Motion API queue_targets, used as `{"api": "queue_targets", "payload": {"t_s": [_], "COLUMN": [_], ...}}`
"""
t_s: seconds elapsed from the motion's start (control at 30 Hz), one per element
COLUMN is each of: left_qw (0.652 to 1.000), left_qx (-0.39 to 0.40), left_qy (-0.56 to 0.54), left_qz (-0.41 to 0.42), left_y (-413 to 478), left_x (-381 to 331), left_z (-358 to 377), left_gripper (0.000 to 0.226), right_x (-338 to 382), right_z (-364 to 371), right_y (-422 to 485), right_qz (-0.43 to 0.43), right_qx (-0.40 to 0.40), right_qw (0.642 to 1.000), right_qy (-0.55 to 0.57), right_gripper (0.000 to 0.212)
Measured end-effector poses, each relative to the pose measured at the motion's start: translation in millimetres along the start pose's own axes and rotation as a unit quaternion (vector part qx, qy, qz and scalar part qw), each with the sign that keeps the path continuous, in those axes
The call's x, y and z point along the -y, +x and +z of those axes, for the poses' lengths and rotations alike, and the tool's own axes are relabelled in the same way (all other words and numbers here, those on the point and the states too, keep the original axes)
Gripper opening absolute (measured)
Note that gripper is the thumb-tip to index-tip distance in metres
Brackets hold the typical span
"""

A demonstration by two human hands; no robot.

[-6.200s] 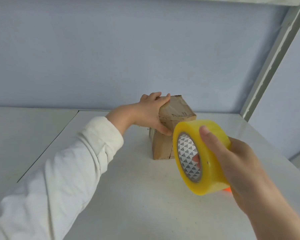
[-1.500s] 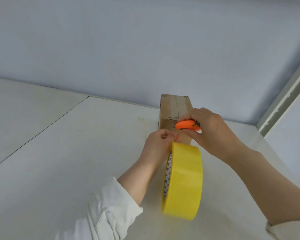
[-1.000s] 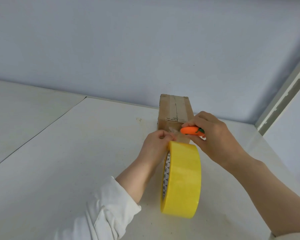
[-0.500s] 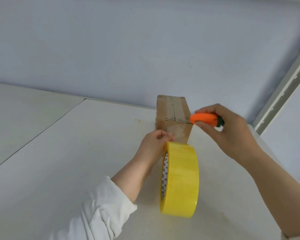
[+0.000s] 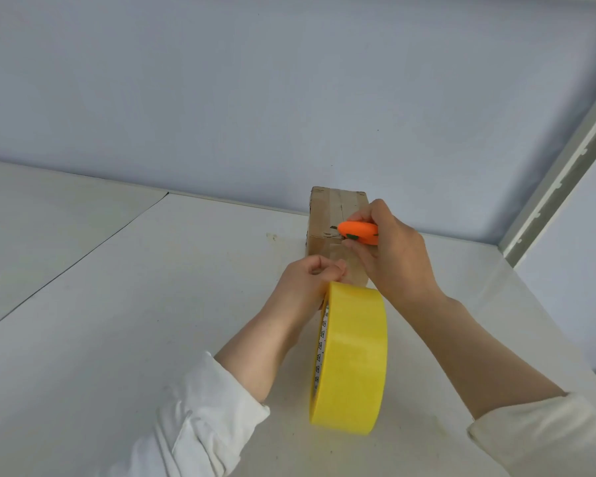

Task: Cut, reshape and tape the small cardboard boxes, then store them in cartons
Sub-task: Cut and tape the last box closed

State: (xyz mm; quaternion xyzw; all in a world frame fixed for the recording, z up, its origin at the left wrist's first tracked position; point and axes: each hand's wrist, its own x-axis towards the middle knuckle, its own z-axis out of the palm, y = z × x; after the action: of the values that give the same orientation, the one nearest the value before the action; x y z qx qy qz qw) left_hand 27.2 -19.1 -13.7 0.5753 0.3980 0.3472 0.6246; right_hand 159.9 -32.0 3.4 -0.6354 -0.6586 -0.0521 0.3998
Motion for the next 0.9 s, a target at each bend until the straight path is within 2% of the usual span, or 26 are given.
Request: {"api": "queue_targets", "payload": {"t_s": [0.23, 0.4, 0.47, 0.53, 0.67, 0.8, 0.9], "left_qw": [1.000, 0.998, 0.998, 0.997, 0.993, 0.990, 0.990], "left_qx": [0.001, 0.060, 0.038, 0.016, 0.016, 0.006, 0.008], "left_qy": [-0.015, -0.031, -0.035, -0.041, -0.024, -0.024, -0.029], "left_qz": [-0.004, 0.013, 0.035, 0.065, 0.119, 0.137, 0.136], "left_y": [-10, -30, -35, -38, -43, -48, -50], "left_x": [-5, -14, -12, -9, -10, -9, -10], "left_z": [2, 5, 3, -1, -2, 0, 2], "left_gripper": [0.022, 0.021, 0.017, 0.015, 0.014, 0.013, 0.013], "right_x": [0, -1, -2, 0, 10, 18, 22], "right_z": [-4, -5, -9, -19, -45, -56, -58], "right_y": [-1, 4, 8, 9, -4, -25, -35], "right_qz": [-0.045, -0.039, 0.004, 0.070, 0.183, 0.203, 0.198], "right_qx": [0.009, 0.021, 0.039, 0.045, 0.036, 0.055, 0.066], "right_qw": [0.998, 0.998, 0.999, 0.992, 0.933, 0.907, 0.905], "right_qy": [-0.047, -0.048, 0.000, 0.095, 0.309, 0.365, 0.371], "right_gripper": [0.023, 0.025, 0.026, 0.025, 0.018, 0.019, 0.020]}}
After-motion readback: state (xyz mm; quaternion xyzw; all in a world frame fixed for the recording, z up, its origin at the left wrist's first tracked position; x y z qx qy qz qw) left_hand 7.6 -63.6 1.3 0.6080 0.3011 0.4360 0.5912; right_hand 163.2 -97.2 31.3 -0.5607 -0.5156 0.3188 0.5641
